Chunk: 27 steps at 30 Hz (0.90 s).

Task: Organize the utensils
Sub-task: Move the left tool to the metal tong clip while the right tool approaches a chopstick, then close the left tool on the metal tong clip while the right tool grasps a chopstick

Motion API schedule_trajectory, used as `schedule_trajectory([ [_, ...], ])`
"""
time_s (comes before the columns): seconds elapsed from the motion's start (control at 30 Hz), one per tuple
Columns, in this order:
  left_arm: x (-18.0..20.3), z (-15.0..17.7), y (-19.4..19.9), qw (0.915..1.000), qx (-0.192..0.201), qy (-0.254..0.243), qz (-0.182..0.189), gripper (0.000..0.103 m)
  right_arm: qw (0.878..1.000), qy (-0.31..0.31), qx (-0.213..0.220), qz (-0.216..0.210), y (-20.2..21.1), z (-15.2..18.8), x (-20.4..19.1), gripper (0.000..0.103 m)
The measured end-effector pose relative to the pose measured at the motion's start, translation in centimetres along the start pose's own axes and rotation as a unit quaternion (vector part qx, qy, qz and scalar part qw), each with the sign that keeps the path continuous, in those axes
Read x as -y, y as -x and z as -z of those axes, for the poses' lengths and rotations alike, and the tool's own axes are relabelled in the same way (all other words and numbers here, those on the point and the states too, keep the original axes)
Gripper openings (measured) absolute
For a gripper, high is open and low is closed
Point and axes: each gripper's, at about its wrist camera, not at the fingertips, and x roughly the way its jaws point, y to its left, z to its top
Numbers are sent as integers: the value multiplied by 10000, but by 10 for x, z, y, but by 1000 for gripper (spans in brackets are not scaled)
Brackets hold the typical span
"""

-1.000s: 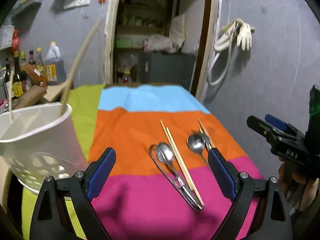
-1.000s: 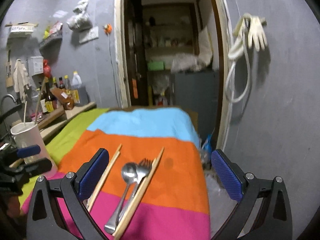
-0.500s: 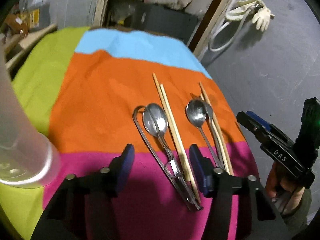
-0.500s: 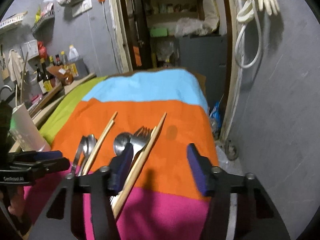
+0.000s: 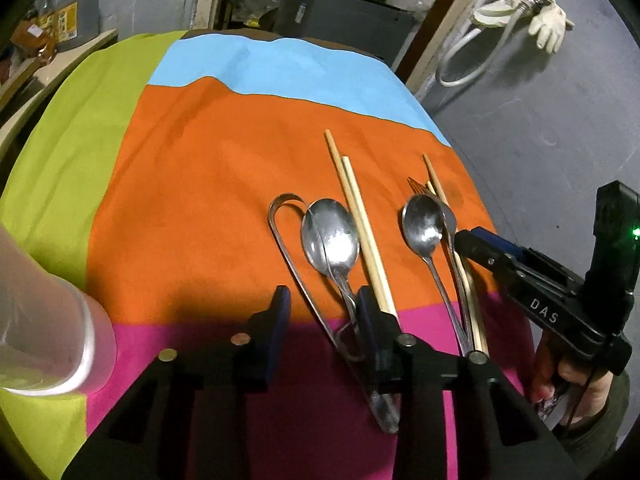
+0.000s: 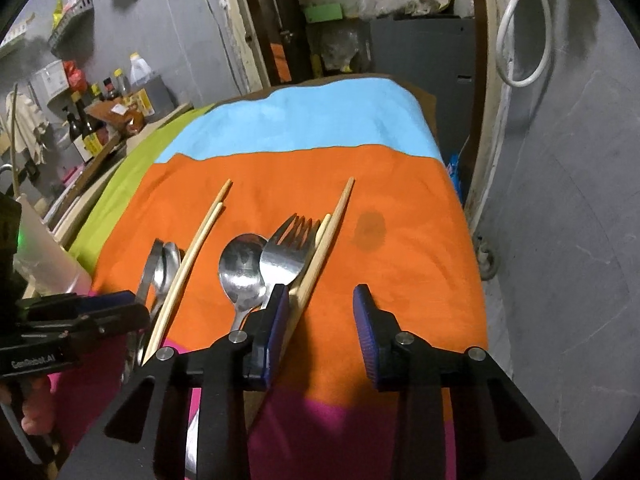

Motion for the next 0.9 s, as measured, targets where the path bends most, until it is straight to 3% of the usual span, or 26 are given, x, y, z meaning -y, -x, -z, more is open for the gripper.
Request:
schedule_trajectory([
  [0.07, -2, 0, 1, 10000, -18, 17, -10, 20, 10000, 62, -5, 4, 0, 0, -2, 23],
  [0.23, -7, 1, 6, 10000, -89, 23, -5, 18, 9998, 209, 19, 59, 4, 2, -4, 15],
  [0.4, -7, -4, 5, 9997, -209, -78, -74, 19, 9996, 273, -81, 53, 4, 2, -2, 15],
  [0.57, 1, -17, -5, 9980, -396, -279, -396, 19, 9994, 136, -302, 68, -12, -8, -4, 15],
  [0.7, 6, -27, -13, 9951, -675, -450, -559, 20, 9989, -187, -429, -9, -22, -18, 3, 15],
  [0.9, 4, -38, -21, 9940, -877, -400, -514, 26, 9960, -637, -567, -264, -26, -24, 16, 15],
])
